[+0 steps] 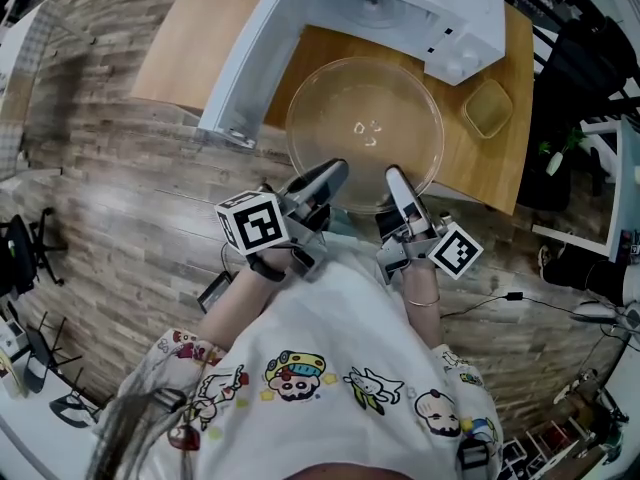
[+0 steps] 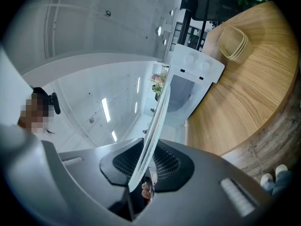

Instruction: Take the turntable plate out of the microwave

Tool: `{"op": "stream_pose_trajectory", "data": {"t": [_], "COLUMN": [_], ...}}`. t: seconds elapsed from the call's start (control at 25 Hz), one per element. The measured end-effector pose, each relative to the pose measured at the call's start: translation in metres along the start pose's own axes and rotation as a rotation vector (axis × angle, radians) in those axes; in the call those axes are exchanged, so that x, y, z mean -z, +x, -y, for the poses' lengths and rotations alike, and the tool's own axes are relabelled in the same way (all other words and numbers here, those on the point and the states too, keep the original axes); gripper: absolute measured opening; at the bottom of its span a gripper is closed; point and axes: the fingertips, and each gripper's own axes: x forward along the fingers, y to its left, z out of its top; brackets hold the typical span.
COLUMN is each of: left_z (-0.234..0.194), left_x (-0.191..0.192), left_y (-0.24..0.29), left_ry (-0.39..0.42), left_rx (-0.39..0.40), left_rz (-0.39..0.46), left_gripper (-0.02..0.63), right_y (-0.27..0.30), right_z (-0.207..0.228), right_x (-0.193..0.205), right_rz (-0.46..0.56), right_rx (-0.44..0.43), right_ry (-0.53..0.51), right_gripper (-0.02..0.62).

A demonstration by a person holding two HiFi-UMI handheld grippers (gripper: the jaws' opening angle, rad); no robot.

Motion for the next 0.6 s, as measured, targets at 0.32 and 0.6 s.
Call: {"op": "stream_pose_trajectory", "data": {"t": [0.32,0.6], "left_z": [0.0014,0.0028], "left_x": [0.0002,-0.0004], "left_y": [0.0039,0.0083], "left_ry": [0.008,0.026], "left_rx": [0.000,0.001], "left_rz": [-0.005,-0.008], "left_gripper": [0.060,0.060], "right_y": [-0.0011,-0.0011], "right_z": [0.0019,0.0027], "right_x": [-0.0027,-0.0067], "right_rz": [-0.013,-0.019], "right_rx": [-0.002,-0.008], "right_ry": [-0.001,-0.003], "right_gripper": [0.077,0.078]}}
